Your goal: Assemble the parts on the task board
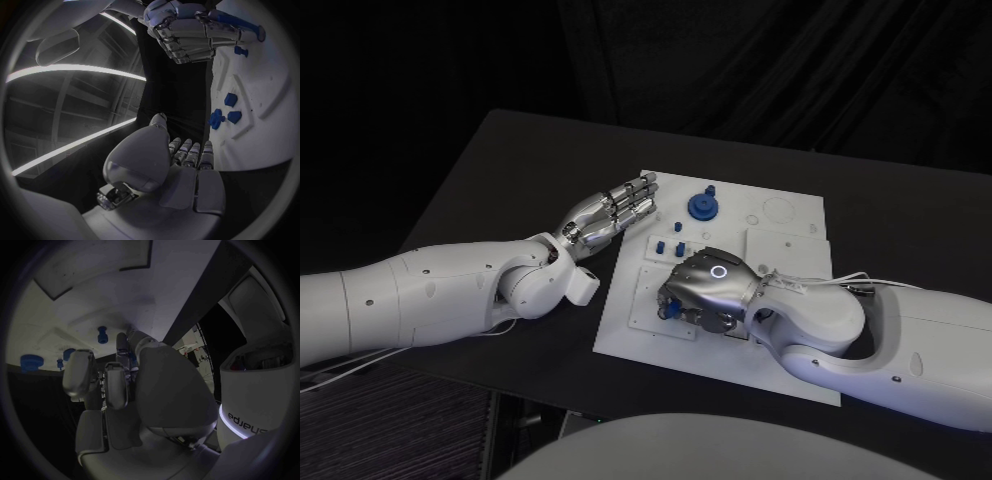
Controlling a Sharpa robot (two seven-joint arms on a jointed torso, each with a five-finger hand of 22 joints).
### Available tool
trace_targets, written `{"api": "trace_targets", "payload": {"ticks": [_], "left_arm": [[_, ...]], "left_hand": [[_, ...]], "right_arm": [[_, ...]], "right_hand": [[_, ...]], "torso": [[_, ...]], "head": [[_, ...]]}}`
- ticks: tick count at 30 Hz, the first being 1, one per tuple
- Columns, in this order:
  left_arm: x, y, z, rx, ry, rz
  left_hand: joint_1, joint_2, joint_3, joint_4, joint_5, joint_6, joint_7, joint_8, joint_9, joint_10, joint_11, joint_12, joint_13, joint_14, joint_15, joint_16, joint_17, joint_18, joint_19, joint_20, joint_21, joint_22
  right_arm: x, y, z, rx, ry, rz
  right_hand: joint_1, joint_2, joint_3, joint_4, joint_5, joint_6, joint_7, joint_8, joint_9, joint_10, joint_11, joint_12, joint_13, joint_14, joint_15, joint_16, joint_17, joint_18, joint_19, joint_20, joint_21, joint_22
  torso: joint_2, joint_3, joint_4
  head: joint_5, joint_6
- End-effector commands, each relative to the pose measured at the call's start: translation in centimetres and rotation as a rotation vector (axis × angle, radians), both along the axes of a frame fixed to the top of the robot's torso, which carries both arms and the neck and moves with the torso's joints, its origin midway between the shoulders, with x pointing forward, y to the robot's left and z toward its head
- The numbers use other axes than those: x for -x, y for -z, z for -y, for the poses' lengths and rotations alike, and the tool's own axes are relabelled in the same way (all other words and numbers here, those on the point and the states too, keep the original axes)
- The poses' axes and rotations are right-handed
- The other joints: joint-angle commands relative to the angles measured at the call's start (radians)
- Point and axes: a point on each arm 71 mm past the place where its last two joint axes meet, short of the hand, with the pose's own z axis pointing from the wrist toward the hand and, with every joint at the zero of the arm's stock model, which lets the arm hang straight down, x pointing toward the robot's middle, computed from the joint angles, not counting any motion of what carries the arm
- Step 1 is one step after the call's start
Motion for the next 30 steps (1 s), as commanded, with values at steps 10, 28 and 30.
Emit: {"api": "trace_targets", "payload": {"ticks": [10, 28, 30], "left_arm": [[0.1, 0.0, 0.3, 0.011, 0.018, -0.004], [0.1, 0.3, 0.3, 0.009, 0.021, -0.013], [0.1, 0.3, 0.3, 0.009, 0.023, -0.015]], "left_hand": [[0.012, 0.0, 0.006, -0.003, 0.0, 0.001, 0.009, 0.004, 0.0, 0.0, 0.01, -0.006, 0.0, 0.0, 0.009, -0.004, -0.001, -0.01, 0.002, 0.01, 0.004, 0.002], [0.015, 0.0, 0.008, -0.003, 0.0, 0.003, 0.013, 0.004, 0.001, 0.0, 0.012, -0.007, 0.0, 0.0, 0.011, -0.004, -0.001, -0.01, 0.003, 0.013, 0.005, 0.002], [0.016, 0.0, 0.009, -0.004, -0.001, 0.005, 0.014, 0.004, 0.001, -0.001, 0.013, -0.007, 0.0, 0.0, 0.011, -0.004, -0.001, -0.01, 0.003, 0.013, 0.005, 0.003]], "right_arm": [[-0.3, 0.3, -0.2, 0.017, 0.033, 0.007], [0.0, 0.2, -0.8, 0.022, 0.012, 0.002], [0.0, 0.3, -0.9, 0.024, 0.01, 0.001]], "right_hand": [[-0.012, -0.001, 0.002, 0.005, 0.006, -0.019, 0.003, -0.011, 0.0, -0.007, 0.007, -0.01, 0.001, 0.05, -0.001, -0.002, 0.097, -0.009, -0.003, -0.006, -0.007, 0.16], [-0.014, -0.002, 0.002, 0.006, 0.006, -0.022, 0.004, -0.012, 0.001, -0.008, 0.008, -0.011, 0.002, 0.05, -0.001, -0.002, 0.097, -0.009, -0.003, -0.005, -0.007, 0.16], [-0.014, -0.002, 0.002, 0.006, 0.006, -0.023, 0.004, -0.012, 0.001, -0.008, 0.008, -0.011, 0.002, 0.05, 0.0, -0.002, 0.097, -0.009, -0.003, -0.005, -0.007, 0.16]], "torso": [[-0.001, -0.001, 0.0004], [0.0, -0.0013, 0.0013], [0.0, -0.0018, 0.0009]], "head": [[0.001, 0.0], [-0.001, 0.0], [-0.002, 0.0]]}}
